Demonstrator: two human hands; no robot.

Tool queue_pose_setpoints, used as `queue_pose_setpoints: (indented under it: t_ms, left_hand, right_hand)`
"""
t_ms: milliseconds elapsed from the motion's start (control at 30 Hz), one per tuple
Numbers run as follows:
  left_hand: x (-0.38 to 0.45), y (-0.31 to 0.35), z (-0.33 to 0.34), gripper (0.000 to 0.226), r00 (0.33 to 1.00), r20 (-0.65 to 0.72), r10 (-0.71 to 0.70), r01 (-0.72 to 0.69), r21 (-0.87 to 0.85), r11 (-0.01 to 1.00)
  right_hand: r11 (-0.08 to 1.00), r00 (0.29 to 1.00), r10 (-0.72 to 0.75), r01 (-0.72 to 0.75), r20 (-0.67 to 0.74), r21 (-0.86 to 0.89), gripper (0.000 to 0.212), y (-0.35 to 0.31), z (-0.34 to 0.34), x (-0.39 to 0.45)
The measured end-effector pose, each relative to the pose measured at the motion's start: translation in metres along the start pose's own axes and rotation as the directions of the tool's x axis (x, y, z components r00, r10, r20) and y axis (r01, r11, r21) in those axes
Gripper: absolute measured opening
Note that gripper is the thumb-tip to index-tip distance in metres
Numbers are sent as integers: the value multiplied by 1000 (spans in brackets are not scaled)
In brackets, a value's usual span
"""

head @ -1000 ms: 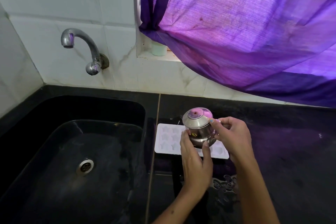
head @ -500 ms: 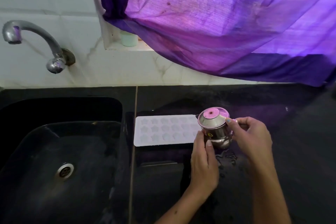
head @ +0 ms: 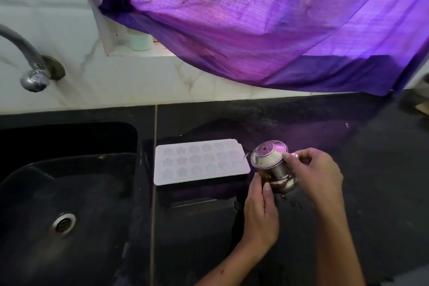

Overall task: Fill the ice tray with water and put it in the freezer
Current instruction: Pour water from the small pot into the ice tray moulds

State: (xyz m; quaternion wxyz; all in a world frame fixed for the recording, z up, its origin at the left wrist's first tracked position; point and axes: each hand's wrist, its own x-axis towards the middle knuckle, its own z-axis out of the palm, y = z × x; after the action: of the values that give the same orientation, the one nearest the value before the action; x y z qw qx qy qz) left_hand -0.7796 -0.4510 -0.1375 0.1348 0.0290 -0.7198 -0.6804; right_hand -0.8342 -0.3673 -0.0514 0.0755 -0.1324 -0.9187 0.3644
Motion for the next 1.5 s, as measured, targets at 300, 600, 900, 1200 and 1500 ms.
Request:
queue_pose_setpoints:
  t_ms: [300,600,900,1200,1500]
  left_hand:
    - [3,-4,-3,36,999,-20,-36,36,-8,999]
    - [3,-2,-2,37,1000,-15,-19,19,5,1000]
    - [3,-2,-5,37,1000,-26,1,-1,0,1000]
    - [8,-5,-9,37,996,-82,-30,28,-23,999]
    - [7,-5,-9,35,981,-124,-152,146,-58,988]
  right_hand:
    - [999,999,-26,26,25,-24,20,-6,5,0]
    - [999,999,-31,31,20,-28,18,-5,2,1]
    - [1000,999,4,-5,35,24,22,-3,1,1]
    - [990,998,-42,36,37,135,18,-8,4,1]
    - [997,996,-73,72,47,24,18,-19,14,-3]
